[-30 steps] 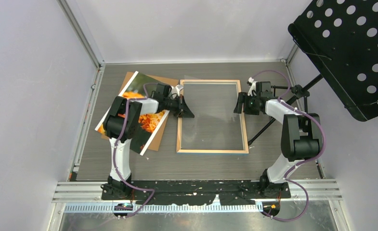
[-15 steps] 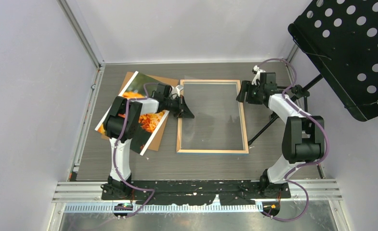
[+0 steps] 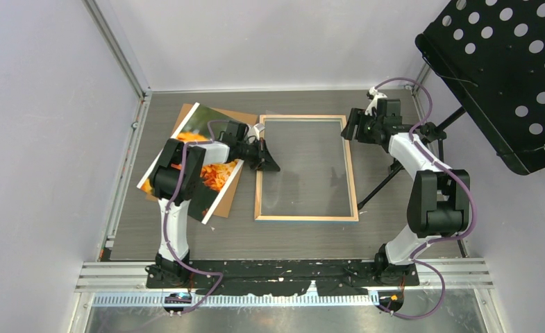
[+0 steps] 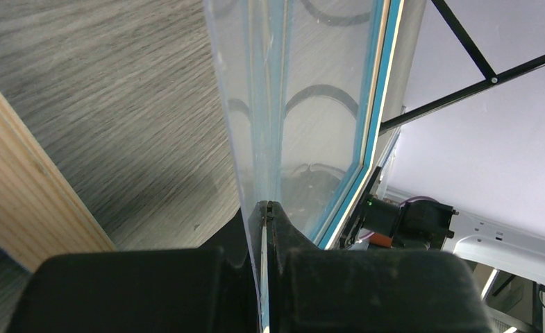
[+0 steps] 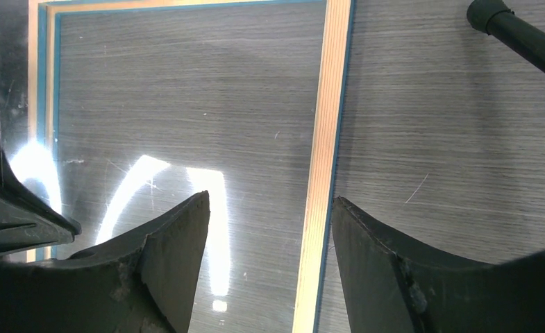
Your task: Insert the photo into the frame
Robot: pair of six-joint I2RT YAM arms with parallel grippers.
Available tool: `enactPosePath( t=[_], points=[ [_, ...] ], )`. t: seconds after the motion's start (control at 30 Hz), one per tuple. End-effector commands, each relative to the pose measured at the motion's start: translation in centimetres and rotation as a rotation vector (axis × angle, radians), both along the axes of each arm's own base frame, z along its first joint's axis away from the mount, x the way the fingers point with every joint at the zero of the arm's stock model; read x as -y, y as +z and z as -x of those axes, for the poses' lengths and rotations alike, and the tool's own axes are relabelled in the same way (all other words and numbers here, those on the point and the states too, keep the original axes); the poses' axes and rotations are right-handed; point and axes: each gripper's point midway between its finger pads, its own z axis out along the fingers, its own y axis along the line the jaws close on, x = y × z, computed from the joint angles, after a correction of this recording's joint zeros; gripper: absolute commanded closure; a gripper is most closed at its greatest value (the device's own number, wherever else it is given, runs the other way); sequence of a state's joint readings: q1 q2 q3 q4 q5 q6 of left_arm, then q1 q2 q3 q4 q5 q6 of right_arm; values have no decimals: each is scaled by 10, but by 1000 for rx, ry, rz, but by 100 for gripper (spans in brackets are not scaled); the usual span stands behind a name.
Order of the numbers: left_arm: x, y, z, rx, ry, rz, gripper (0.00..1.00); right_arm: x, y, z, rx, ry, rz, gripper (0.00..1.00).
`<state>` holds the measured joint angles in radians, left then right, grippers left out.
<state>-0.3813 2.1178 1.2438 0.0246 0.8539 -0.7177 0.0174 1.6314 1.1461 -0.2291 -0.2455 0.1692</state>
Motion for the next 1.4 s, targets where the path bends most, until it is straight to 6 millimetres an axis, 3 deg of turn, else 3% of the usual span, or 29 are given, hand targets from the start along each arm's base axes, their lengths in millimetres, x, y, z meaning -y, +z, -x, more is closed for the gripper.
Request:
enactPosePath(
  t=[0.0,0.3,0.57,1.17,1.37],
  points=[
    [5,2,-4,23,-15,-9,100,-2,38,-19,118,-6,-23,29],
    [4,-1,-3,16,-10,-15,100,-1,22,-16,98,1,-12,30],
    [4,-4,-3,1,2,-20,100,-6,26,-21,130,29,17,30],
    [0,-12,2,-88,18,-70,100,-53,5,-33,121,165,94,30],
    [-1,-14,3,-94,15,-80,100,-59,1,-34,121,179,108,30]
  ],
)
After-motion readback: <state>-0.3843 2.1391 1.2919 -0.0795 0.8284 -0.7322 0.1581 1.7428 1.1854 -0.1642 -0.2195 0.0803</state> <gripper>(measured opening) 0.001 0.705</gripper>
